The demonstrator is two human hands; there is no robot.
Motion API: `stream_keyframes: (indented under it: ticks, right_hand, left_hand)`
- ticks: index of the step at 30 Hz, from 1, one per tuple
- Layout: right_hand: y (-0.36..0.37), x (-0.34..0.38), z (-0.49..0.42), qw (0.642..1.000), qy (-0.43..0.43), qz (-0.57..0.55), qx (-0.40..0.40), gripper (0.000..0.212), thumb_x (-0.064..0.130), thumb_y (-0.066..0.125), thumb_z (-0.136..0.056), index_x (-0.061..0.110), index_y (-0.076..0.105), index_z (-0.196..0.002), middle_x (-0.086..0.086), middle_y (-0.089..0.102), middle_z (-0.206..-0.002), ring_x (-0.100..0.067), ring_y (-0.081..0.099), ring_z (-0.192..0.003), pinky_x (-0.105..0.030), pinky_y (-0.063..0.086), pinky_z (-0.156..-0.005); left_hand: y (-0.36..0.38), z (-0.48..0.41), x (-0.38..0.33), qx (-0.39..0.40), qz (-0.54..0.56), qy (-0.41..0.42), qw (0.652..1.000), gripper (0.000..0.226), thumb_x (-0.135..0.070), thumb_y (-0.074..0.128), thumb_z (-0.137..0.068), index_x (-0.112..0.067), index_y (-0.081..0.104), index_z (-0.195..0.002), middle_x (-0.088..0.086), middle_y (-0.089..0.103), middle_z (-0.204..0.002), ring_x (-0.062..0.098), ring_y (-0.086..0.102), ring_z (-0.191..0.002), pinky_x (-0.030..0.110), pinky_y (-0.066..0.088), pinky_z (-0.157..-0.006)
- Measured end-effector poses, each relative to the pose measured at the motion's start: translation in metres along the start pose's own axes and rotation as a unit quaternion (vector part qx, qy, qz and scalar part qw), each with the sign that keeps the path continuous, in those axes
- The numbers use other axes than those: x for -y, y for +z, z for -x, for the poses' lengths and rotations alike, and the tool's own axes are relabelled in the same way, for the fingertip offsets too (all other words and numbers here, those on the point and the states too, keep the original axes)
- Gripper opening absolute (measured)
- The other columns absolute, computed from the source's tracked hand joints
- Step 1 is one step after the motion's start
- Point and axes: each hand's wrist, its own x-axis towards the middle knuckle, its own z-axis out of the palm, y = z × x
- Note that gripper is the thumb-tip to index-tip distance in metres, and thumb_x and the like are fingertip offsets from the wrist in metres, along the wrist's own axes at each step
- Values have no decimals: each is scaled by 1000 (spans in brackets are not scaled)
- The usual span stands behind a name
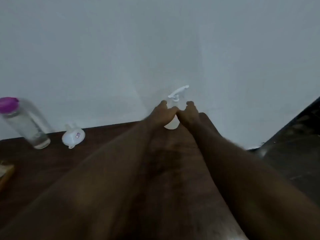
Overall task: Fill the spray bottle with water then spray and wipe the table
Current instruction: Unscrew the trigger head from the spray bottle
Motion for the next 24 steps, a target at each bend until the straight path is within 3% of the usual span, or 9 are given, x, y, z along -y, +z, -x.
stream_keyframes:
  ticks: [3, 6, 10, 14, 19, 24]
  right_hand:
    - [19, -5, -30, 1000, 11, -13, -8, 51, 18, 57, -95, -3, 37, -138, -18, 50, -138, -32, 51, -126, -31, 43, -90]
    - [41, -14, -52, 999, -7, -36, -6, 42, 16, 51, -97, -1, 42, -135, -18, 55, -130, -33, 55, -120, -41, 48, -98]
    - [57, -23, -64, 994, -98, 34, -17, 19, 16, 50, -99, 2, 55, -111, -8, 58, -105, -23, 57, -97, -31, 42, -79]
    - [73, -30, -43, 974, -195, 104, -41, 27, 18, 48, -101, 0, 56, -120, -14, 61, -119, -28, 60, -109, -25, 38, -80]
    - [94, -26, 19, 971, -238, 19, -17, 31, 28, 48, -101, 5, 58, -119, -10, 66, -116, -28, 63, -107, -35, 49, -85]
    - [115, -22, 115, 966, -256, -9, 31, 31, 28, 49, -102, 3, 54, -119, -13, 63, -119, -27, 60, -112, -32, 46, -89]
  left_hand:
    - [14, -31, 5, -22, 14, 27, 999, 57, -31, 51, -95, -6, 36, -144, 10, 46, -143, 21, 49, -120, 26, 34, -83]
    - [27, -52, 19, -34, 43, 39, 998, 52, -34, 51, -95, -5, 44, -138, 11, 53, -136, 23, 53, -116, 27, 37, -81]
    - [26, -69, 36, -36, 55, 75, 995, 55, -37, 52, -93, -6, 45, -138, 10, 53, -136, 25, 52, -120, 31, 41, -89]
    - [24, -56, 56, -75, 60, 109, 989, 44, -35, 51, -95, -9, 53, -130, 7, 59, -127, 23, 56, -114, 29, 42, -87]
    - [11, 0, 92, -198, -5, 141, 970, 42, -42, 52, -94, -12, 53, -124, 5, 63, -117, 22, 60, -107, 28, 45, -83]
    - [-9, 87, 125, -299, -130, 144, 934, 44, -48, 54, -92, -11, 61, -113, 6, 69, -107, 24, 64, -99, 27, 42, -77]
